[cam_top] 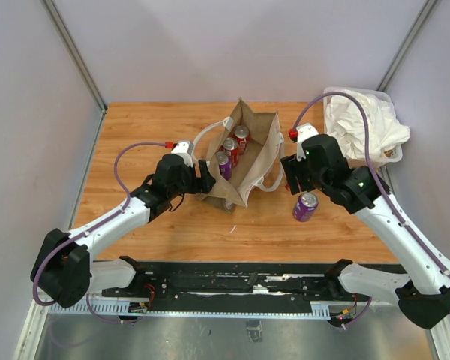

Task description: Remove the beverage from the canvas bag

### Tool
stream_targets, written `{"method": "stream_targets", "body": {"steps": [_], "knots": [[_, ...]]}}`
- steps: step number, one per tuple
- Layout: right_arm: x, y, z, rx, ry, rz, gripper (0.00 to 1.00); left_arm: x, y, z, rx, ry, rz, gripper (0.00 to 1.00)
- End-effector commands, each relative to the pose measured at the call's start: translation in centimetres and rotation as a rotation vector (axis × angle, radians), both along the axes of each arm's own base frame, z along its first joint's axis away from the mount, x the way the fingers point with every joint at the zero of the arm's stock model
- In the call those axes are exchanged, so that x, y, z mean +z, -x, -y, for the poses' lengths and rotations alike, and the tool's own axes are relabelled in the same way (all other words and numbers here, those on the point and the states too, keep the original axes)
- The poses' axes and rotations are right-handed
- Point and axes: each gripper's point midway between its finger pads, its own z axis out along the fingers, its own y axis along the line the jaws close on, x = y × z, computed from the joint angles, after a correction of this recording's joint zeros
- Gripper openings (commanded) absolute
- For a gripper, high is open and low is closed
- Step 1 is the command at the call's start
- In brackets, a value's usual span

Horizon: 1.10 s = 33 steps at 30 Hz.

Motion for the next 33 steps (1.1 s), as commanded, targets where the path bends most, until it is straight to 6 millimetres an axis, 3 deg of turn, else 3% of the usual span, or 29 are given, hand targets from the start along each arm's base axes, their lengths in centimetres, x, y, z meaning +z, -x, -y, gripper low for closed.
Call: {"method": "stream_targets", "body": {"steps": [1,8,14,22,27,33], "knots": [[-0.9,-0.8,-2.2,-0.002,-0.091,0.002,0.01,-2.9,2.1,-0.1,-0.051,-0.07,-0.104,0.81],[-5.2,-2.2,-3.8,0.011,-0.065,-0.068,0.01,-2.8,2.2,-0.3,-0.044,-0.072,-0.106,0.8],[-7.8,-4.1,-3.3,-0.037,-0.024,-0.085,0.01,-2.7,2.2,-0.1,-0.049,-0.064,-0.106,0.8],[-10.8,-6.1,-2.7,-0.075,-0.1,-0.145,0.01,-2.6,2.1,0.0,-0.052,-0.064,-0.105,0.81],[-13.3,-6.2,-2.5,-0.063,-0.073,-0.201,0.01,-2.8,2.3,0.0,-0.052,-0.058,-0.112,0.81],[-16.0,-4.9,-1.6,-0.088,-0.035,-0.265,0.01,-3.0,2.4,0.0,-0.047,-0.048,-0.116,0.81]]}}
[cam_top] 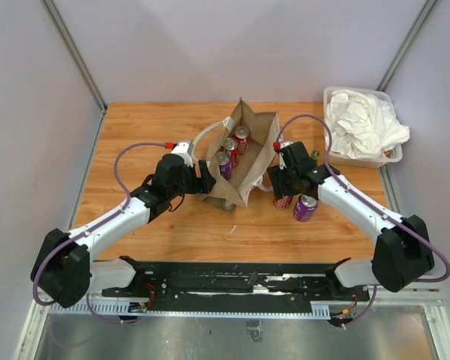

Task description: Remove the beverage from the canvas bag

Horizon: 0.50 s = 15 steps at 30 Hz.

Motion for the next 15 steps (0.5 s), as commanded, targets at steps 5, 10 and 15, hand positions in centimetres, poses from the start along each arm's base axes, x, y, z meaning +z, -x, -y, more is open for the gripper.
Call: {"method": "stream_targets", "body": {"steps": [5,10,15], "knots": [[-1.6,0.7,0.9,-0.027,0.004,-0.003,0.01,-3.3,2.5,-0.2,-0.049,-0.06,-0.114,0.81],[-2.6,1.7,1.5,-0.033,0.013,-0.028,0.01,-3.5,2.6,-0.2,-0.047,-0.055,-0.118,0.81],[-2.8,2.1,1.7,-0.017,0.025,-0.033,0.43,-3.7,2.7,-0.1,-0.051,-0.054,-0.121,0.81]]}}
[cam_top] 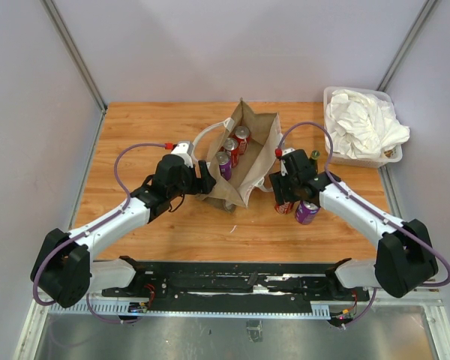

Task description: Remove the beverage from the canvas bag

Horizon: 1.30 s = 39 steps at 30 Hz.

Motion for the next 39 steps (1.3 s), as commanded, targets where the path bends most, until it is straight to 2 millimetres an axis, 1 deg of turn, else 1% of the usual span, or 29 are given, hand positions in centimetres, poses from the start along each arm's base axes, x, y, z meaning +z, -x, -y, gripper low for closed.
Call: {"method": "stream_targets", "body": {"steps": [1,2,3,5,6,7,9,11,13,16,17,18,22,23,25,28,32,36,39], "knots": [[-0.2,0.4,0.9,-0.012,0.019,-0.004,0.6,-3.5,2.5,-0.2,-0.053,-0.063,-0.113,0.81],[0.1,0.3,0.9,-0.013,0.023,0.004,0.72,-3.5,2.5,-0.1,-0.054,-0.063,-0.112,0.81],[0.5,0.0,1.0,-0.016,0.028,0.013,0.78,-3.5,2.5,-0.1,-0.054,-0.063,-0.113,0.81],[1.4,-0.4,1.2,-0.018,0.04,0.034,0.85,-3.5,2.5,-0.1,-0.054,-0.062,-0.112,0.81],[1.8,-0.7,1.2,-0.019,0.046,0.043,0.91,-3.4,2.4,-0.1,-0.054,-0.062,-0.11,0.81],[2.4,-1.0,1.2,-0.018,0.048,0.056,0.94,-3.4,2.4,-0.1,-0.054,-0.061,-0.11,0.81],[3.6,-1.5,1.1,-0.009,0.048,0.082,0.95,-3.3,2.4,-0.1,-0.052,-0.06,-0.107,0.81],[5.1,-1.9,0.9,-0.002,0.043,0.106,0.94,-3.3,2.4,-0.1,-0.052,-0.06,-0.108,0.81],[7.2,-2.4,0.6,0.003,0.026,0.141,0.91,-3.3,2.3,0.0,-0.054,-0.059,-0.107,0.81],[11.0,-3.0,-0.1,0.017,-0.017,0.222,0.83,-3.2,2.3,0.0,-0.053,-0.059,-0.105,0.81],[12.8,-3.3,-0.4,0.021,-0.04,0.26,0.8,-3.2,2.3,0.0,-0.052,-0.059,-0.105,0.81],[14.2,-3.5,-0.6,0.024,-0.059,0.29,0.76,-3.2,2.3,0.0,-0.053,-0.059,-0.105,0.81],[19.0,-4.3,-1.8,0.051,-0.134,0.383,0.66,-3.3,2.2,0.0,-0.054,-0.059,-0.108,0.81],[20.1,-4.6,-2.2,0.059,-0.151,0.396,0.64,-3.4,2.3,0.1,-0.056,-0.059,-0.11,0.81],[21.3,-5.0,-3.4,0.091,-0.186,0.398,0.6,-3.2,2.2,0.1,-0.055,-0.058,-0.106,0.81],[22.1,-6.2,-5.5,0.142,-0.226,0.38,0.58,-3.1,2.1,0.1,-0.053,-0.057,-0.103,0.81],[21.7,-7.7,-8.1,0.199,-0.242,0.343,0.62,-2.9,2.1,0.0,-0.049,-0.059,-0.1,0.81],[20.1,-9.4,-10.6,0.231,-0.252,0.288,0.69,-2.7,2.1,-0.1,-0.047,-0.06,-0.096,0.8],[18.7,-10.7,-12.0,0.232,-0.257,0.251,0.71,-2.5,2.0,0.0,-0.048,-0.058,-0.096,0.81]]}}
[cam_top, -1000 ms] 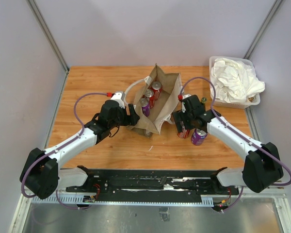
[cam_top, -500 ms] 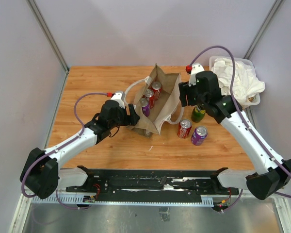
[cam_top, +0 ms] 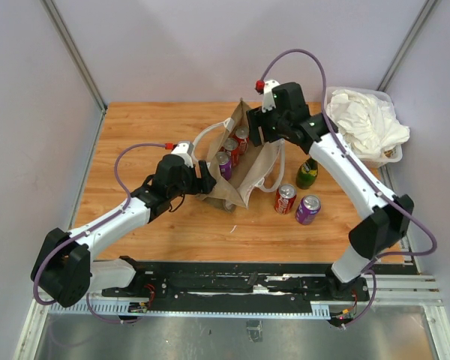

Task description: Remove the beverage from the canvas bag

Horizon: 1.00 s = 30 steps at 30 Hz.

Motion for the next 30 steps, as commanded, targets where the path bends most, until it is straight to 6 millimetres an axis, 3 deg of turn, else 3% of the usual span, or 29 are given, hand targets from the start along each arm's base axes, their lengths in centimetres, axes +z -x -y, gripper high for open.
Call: {"method": "stream_targets", "body": {"steps": [1,10,18,30], "knots": [[-1.1,-0.4,-3.1,0.06,-0.016,-0.05,0.71,-2.3,2.0,-0.1,-0.048,-0.062,-0.089,0.81],[-5.3,-4.1,-6.8,0.039,-0.031,-0.116,0.9,-2.1,1.7,0.1,-0.055,-0.066,-0.088,0.81],[-7.9,-7.7,-7.9,-0.056,-0.031,-0.136,0.91,-2.3,1.7,0.2,-0.058,-0.068,-0.089,0.81],[-10.7,-11.1,-8.7,-0.213,-0.078,-0.146,0.93,-2.3,1.6,0.7,-0.081,-0.063,-0.093,0.81]]}}
